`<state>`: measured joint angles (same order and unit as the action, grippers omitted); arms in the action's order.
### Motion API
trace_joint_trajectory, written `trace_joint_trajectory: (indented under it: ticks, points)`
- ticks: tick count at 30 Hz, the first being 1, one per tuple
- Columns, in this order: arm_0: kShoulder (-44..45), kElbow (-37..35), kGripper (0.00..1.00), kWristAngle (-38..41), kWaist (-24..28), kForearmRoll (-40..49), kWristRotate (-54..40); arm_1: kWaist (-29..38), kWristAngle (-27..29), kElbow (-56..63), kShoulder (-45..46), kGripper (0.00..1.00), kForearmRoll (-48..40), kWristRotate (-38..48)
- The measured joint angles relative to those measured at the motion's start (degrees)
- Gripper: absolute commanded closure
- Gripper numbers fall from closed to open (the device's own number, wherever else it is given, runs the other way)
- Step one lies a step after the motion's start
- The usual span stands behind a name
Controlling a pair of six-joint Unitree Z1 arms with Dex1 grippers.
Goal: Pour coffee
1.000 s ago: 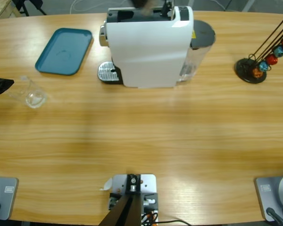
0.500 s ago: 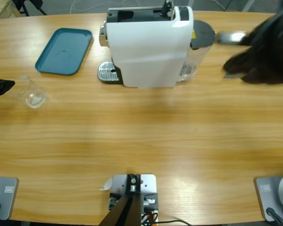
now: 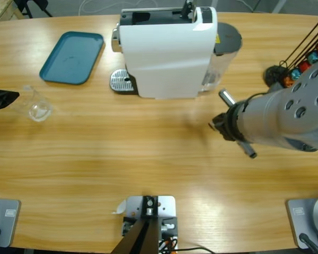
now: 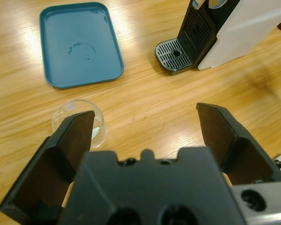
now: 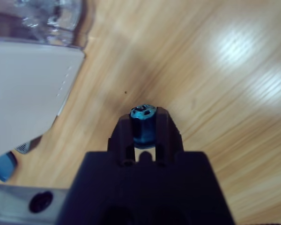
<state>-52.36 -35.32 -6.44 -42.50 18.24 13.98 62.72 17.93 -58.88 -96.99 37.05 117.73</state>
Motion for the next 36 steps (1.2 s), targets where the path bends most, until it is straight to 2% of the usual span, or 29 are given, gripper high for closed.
trace_joint_trajectory:
  ticks: [10, 18, 20, 21, 22, 26, 27, 36]
  points:
    - [-0.7, 0.0, 0.059, 0.0, 0.0, 0.0, 0.0, 0.0, -3.6, 4.8, -3.8, 1.0, -6.9, 15.3]
    - [-0.7, 0.0, 0.059, 0.0, 0.0, 0.0, 0.0, 0.0, -4.0, 5.9, -6.0, 1.0, -10.3, 17.4]
    - [-0.7, 0.0, 0.059, 0.0, 0.0, 0.0, 0.0, 0.0, -4.0, 5.9, -6.0, 0.601, -10.6, 17.6]
    - [-0.7, 0.0, 0.059, 0.0, 0.0, 0.0, 0.0, 0.0, -4.0, 6.0, -6.0, 0.586, -10.7, 17.6]
    - [-0.7, 0.0, 0.059, 0.0, 0.0, 0.0, 0.0, 0.0, -3.9, 6.0, -6.0, 0.509, -10.8, 17.7]
    - [-0.7, 0.0, 0.059, 0.0, 0.0, 0.0, 0.0, 0.0, -3.9, 6.5, -6.3, 0.058, -10.8, 17.7]
    - [-0.7, 0.0, 0.059, 0.0, 0.0, 0.0, 0.0, 0.0, -3.9, 6.7, -6.6, 0.005, -10.8, 17.7]
    - [-0.7, 0.0, 0.059, 0.2, 0.0, 0.0, 0.0, 0.0, -2.1, 6.8, -5.9, 0.002, -10.9, 15.1]
